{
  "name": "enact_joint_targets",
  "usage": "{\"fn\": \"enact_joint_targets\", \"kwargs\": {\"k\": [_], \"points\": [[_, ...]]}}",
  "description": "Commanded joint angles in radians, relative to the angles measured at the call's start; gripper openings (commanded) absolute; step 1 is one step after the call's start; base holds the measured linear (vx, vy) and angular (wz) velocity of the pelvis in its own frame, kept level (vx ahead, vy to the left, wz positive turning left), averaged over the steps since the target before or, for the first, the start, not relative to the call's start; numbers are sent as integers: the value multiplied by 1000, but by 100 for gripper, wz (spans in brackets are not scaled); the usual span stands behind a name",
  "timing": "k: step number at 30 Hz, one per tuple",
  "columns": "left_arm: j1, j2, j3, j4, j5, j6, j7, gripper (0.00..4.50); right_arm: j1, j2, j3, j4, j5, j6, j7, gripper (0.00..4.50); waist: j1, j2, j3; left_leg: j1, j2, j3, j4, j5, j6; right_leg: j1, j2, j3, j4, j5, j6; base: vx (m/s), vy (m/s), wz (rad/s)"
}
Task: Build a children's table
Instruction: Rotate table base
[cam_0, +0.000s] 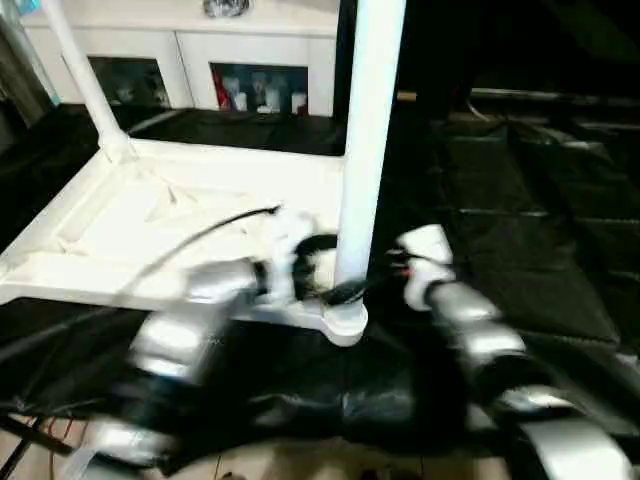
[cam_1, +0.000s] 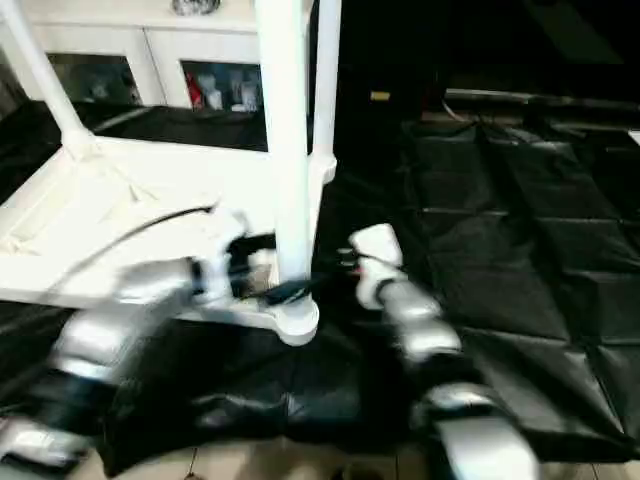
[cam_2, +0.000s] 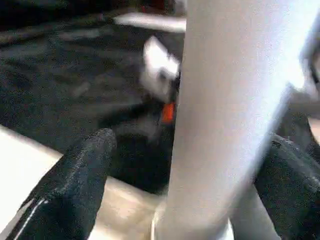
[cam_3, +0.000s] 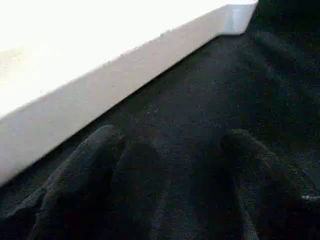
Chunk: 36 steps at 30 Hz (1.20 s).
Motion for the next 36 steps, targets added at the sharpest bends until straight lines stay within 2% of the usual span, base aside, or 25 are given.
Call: {"fn": "enact_joint_targets", "kwargs": {"k": [1, 2, 5, 7, 10, 11, 12, 13, 17, 20, 22, 27, 31, 33, 36], "points": [[0, 26, -12, 19, 14, -23, -55, 446, 12, -22, 21, -48, 10, 21, 70, 368, 6, 7, -69, -6, -24, 21, -64, -236, 38, 67, -29, 12, -77, -236, -215, 0, 0, 0], [-6, 44, -14, 39, 20, -41, -79, 446, 20, -44, 27, -64, 10, 24, 109, 368, 6, 5, -70, -6, -24, 22, -64, -235, 38, 69, -29, 12, -76, -233, -219, 0, 0, 0], [-21, 73, -12, 84, 31, -87, -118, 410, 48, -83, 38, -128, 25, 44, 196, 368, 10, 4, -68, -6, -23, 22, -65, -237, 39, 70, -30, 13, -78, -238, -220, 0, 0, 0], [-28, 85, -16, 102, 35, -99, -142, 407, 60, -97, 45, -155, 29, 52, 228, 368, 13, 2, -68, -6, -24, 22, -65, -232, 42, 70, -29, 13, -79, -241, -216, 0, 0, 0], [-62, 134, -61, 192, 101, -193, -218, 368, 112, -148, 91, -282, 49, 105, 368, 368, 20, 0, -66, -5, -22, 22, -67, -239, 47, 70, -26, 11, -83, -262, -204, 0, 0, 0], [-75, 140, -74, 223, 126, -223, -223, 359, 127, -160, 105, -319, 55, 120, 406, 368, 24, 1, -65, -9, -21, 22, -68, -229, 52, 72, -27, 13, -82, -261, -191, 0, 0, 0], [-82, 142, -80, 241, 139, -239, -224, 359, 134, -167, 114, -341, 58, 129, 427, 368, 26, 1, -68, -7, -20, 21, -66, -224, 46, 73, -30, 13, -78, -258, -192, 0, 0, 0], [-95, 141, -89, 266, 153, -255, -231, 348, 144, -175, 125, -373, 65, 144, 454, 368, 26, 4, -66, -4, -20, 23, -66, -231, 46, 68, -28, 13, -83, -266, -190, 0, 0, 0], [-138, 135, -112, 339, 187, -310, -257, 312, 173, -200, 156, -475, 87, 194, 526, 368, 31, 5, -67, -4, -19, 21, -68, -233, 34, 68, -32, 15, -84, -277, -193, 0, 0, 0], [-175, 125, -121, 402, 200, -356, -280, 290, 191, -218, 168, -533, 91, 235, 553, 368, 36, 10, -70, -5, -19, 19, -67, -227, 29, 72, -33, 15, -79, -254, -198, 0, 0, 0], [-195, 120, -126, 442, 212, -385, -297, 268, 202, -230, 176, -564, 93, 261, 565, 368, 36, 6, -70, -5, -20, 19, -67, -224, 27, 72, -32, 15, -81, -249, -200, 0, 0, 0], [-244, 110, -133, 532, 224, -423, -351, 225, 226, -254, 182, -624, 106, 315, 589, 368, 41, 9, -70, -5, -20, 20, -66, -220, 23, 73, -33, 15, -80, -233, -207, 0, 0, 0], [-259, 120, -144, 561, 234, -440, -390, 198, 235, -271, 185, -636, 97, 321, 594, 368, 42, 7, -69, -5, -18, 19, -67, -229, 20, 72, -35, 15, -81, -241, -214, 0, 0, 0], [-270, 119, -143, 589, 243, -456, -407, 171, 240, -280, 182, -641, 96, 327, 595, 368, 44, 8, -68, -4, -20, 21, -66, -234, 19, 73, -34, 16, -84, -255, -210, 0, 0, 0], [-278, 114, -138, 613, 249, -471, -414, 156, 244, -286, 181, -647, 94, 331, 593, 368, 50, 7, -68, -5, -20, 20, -67, -227, 19, 73, -35, 16, -84, -259, -202, 0, 0, 0]]}}
